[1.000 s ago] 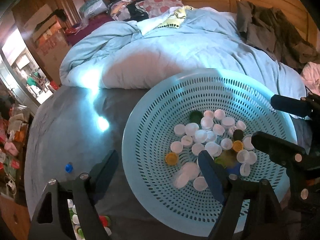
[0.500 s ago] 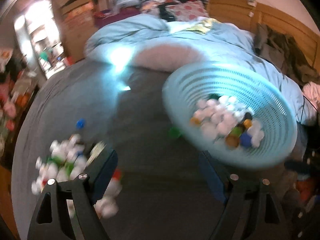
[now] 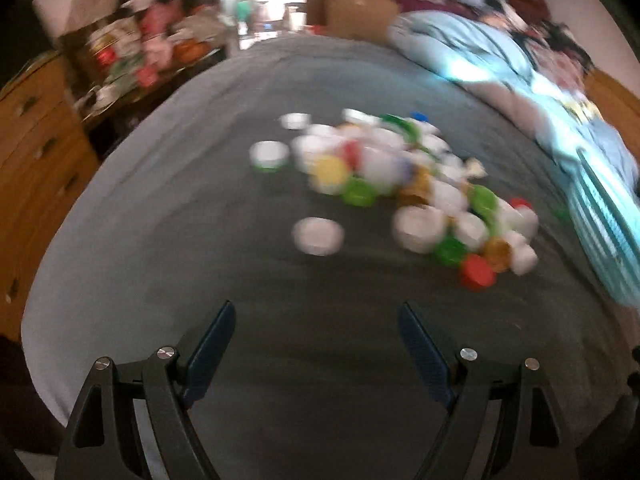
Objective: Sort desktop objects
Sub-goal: 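Grasp a white cap with the left gripper while the right gripper grasps a blue cap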
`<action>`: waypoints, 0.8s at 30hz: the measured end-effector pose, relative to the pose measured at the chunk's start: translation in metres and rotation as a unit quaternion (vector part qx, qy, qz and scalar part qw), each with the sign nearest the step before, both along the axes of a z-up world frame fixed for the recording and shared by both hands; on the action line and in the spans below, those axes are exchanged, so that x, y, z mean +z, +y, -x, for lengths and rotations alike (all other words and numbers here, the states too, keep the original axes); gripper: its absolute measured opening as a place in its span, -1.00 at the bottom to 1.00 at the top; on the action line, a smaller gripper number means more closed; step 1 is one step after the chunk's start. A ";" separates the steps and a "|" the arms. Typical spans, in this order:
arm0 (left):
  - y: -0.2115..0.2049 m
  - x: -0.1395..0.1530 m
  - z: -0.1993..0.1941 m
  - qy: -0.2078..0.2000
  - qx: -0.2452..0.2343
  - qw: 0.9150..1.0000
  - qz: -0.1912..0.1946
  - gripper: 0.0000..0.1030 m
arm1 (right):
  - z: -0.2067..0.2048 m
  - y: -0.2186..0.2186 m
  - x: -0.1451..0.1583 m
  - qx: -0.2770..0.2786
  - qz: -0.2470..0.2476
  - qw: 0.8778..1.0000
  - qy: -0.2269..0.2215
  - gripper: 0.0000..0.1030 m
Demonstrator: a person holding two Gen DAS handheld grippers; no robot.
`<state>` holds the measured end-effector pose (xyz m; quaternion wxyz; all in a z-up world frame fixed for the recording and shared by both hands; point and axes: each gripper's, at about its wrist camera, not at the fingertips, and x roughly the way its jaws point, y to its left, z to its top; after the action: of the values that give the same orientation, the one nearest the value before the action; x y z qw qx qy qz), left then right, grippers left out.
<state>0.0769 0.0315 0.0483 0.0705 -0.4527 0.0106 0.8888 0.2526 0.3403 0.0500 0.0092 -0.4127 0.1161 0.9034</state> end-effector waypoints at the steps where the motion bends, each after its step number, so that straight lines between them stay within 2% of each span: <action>1: -0.012 0.000 0.005 0.006 0.015 1.000 -0.002 0.69 | 0.007 -0.005 0.005 0.008 0.003 1.000 0.005 0.13; 5: -0.028 -0.008 0.038 0.015 0.029 0.999 0.008 0.67 | 0.050 -0.024 0.022 0.058 0.006 0.998 0.026 0.14; 9: -0.032 -0.010 0.094 0.051 0.012 0.998 0.032 0.64 | 0.112 -0.037 0.034 0.100 -0.001 0.994 0.043 0.13; 12: -0.036 -0.015 0.140 0.067 -0.026 0.997 0.040 0.54 | 0.161 -0.040 0.040 0.114 0.005 0.992 0.057 0.13; 15: -0.042 -0.028 0.169 0.055 -0.055 0.996 0.031 0.45 | 0.213 -0.044 0.039 0.113 0.025 0.992 0.055 0.14; 17: -0.042 -0.032 0.177 0.051 -0.073 0.996 0.008 0.42 | 0.247 -0.047 0.036 0.113 0.032 0.992 0.050 0.14; 20: -0.034 -0.034 0.177 0.045 -0.102 0.994 0.007 0.40 | 0.284 -0.049 0.032 0.106 0.052 0.992 0.037 0.14; 24: -0.027 -0.030 0.172 0.047 -0.101 0.994 0.005 0.40 | 0.309 -0.051 0.032 0.103 0.072 0.992 0.017 0.14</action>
<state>-0.0953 0.0042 0.0182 0.1570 -0.4076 0.0639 0.8973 -0.0566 0.2897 0.0825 -0.1154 -0.4063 0.1380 0.8958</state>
